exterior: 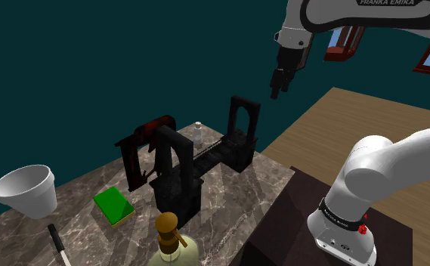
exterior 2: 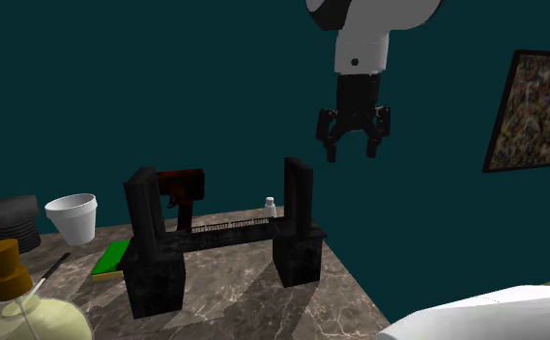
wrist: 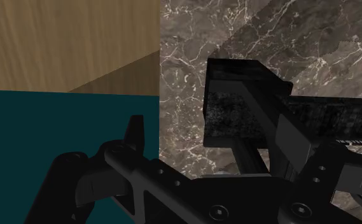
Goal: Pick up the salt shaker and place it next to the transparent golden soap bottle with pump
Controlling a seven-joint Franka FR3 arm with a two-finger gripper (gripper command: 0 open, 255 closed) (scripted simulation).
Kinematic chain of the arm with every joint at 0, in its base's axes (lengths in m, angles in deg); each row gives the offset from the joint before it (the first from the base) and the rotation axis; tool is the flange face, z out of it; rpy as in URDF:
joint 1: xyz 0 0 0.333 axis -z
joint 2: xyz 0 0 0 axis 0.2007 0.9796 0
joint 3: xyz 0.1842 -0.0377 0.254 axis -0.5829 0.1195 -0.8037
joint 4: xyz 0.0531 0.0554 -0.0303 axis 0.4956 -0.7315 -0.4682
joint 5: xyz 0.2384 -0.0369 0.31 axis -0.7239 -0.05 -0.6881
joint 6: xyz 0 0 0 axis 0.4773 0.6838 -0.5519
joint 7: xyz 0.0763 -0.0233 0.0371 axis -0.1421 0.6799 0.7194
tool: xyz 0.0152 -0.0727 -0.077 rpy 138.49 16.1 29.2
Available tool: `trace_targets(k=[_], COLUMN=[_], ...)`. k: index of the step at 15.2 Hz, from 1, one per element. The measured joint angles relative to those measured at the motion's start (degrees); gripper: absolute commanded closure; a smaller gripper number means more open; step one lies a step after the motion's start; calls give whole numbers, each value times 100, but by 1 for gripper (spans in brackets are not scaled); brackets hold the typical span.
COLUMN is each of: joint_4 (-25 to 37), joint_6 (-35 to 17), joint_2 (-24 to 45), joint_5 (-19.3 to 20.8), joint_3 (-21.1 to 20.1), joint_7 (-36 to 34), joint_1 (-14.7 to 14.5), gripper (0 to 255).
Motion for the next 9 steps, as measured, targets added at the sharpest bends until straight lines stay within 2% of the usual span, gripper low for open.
trace_targets(k=[2, 9], joint_4=[-28, -221], joint_6=[-96, -1471], joint_2=[54, 660], joint_5=[-15, -187], joint_3=[4, 46], joint_7=[-5, -113], joint_1=[-8, -121], gripper=[0, 0])
